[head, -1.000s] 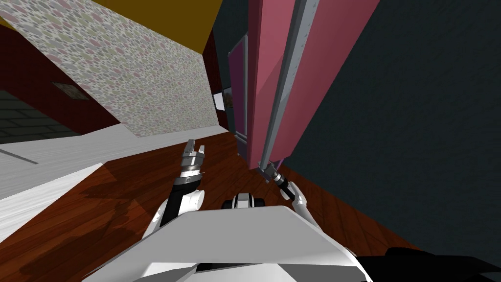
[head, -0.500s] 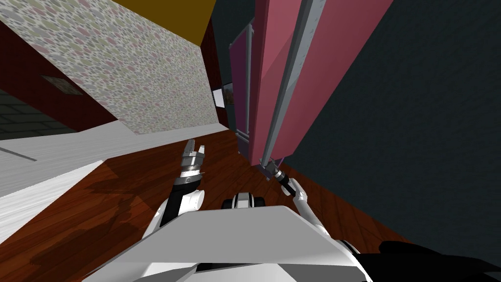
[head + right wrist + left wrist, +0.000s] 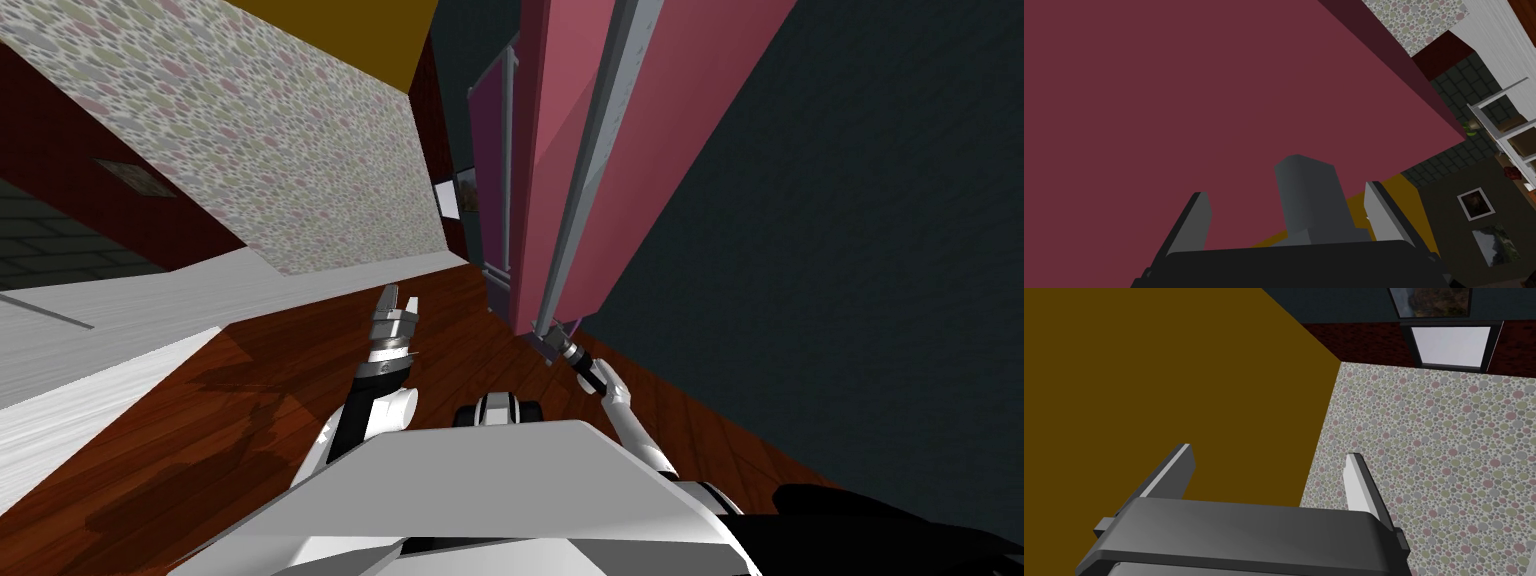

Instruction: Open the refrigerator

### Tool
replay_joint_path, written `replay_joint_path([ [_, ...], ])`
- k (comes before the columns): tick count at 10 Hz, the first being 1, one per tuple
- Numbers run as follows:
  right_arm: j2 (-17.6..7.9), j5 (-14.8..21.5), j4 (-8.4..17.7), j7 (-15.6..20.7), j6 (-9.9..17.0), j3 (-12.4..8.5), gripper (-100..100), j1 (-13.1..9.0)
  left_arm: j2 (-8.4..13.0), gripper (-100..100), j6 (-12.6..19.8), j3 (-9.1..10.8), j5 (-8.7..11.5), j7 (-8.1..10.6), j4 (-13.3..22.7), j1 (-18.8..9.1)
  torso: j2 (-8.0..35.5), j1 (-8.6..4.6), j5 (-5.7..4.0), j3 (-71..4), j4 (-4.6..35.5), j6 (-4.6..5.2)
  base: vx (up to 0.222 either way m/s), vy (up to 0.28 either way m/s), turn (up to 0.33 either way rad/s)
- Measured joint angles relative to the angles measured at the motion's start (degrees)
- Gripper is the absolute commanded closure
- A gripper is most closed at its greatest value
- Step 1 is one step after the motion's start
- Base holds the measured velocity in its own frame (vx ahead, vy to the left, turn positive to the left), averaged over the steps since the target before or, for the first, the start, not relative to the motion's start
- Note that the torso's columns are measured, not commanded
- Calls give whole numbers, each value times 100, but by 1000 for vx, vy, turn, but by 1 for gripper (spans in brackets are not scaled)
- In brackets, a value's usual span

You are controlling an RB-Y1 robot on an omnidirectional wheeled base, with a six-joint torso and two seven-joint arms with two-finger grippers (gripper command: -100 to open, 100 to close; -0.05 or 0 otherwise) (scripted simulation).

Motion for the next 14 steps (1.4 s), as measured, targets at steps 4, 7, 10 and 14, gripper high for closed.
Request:
replay_joint_path([
  [4, -27, -24, 38, -12, -5, -29, -100, -5, 0, 0, 0, 0, 0, 0, 0, 0, 1, -17, -15, 11, -2, 0, -1, 2, 0],
  [7, -23, -20, 101, -12, -24, -22, -100, -61, 0, 0, 0, 0, 0, 0, 0, 0, -2, -15, -14, 11, -1, -5, 1, -2, 1],
  [10, 62, 110, 100, -52, 24, -142, -100, -12, 1, 0, 0, 0, 0, 0, 0, -1, -16, -21, -24, 17, -43, -18, -41, -61, 196],
  [14, 486, 745, -119, -318, 344, -538, -100, 43, 1, 0, 0, 0, 0, 0, 0, 0, -55, 4, -23, -2, -59, -8, -62, -57, 116],
])
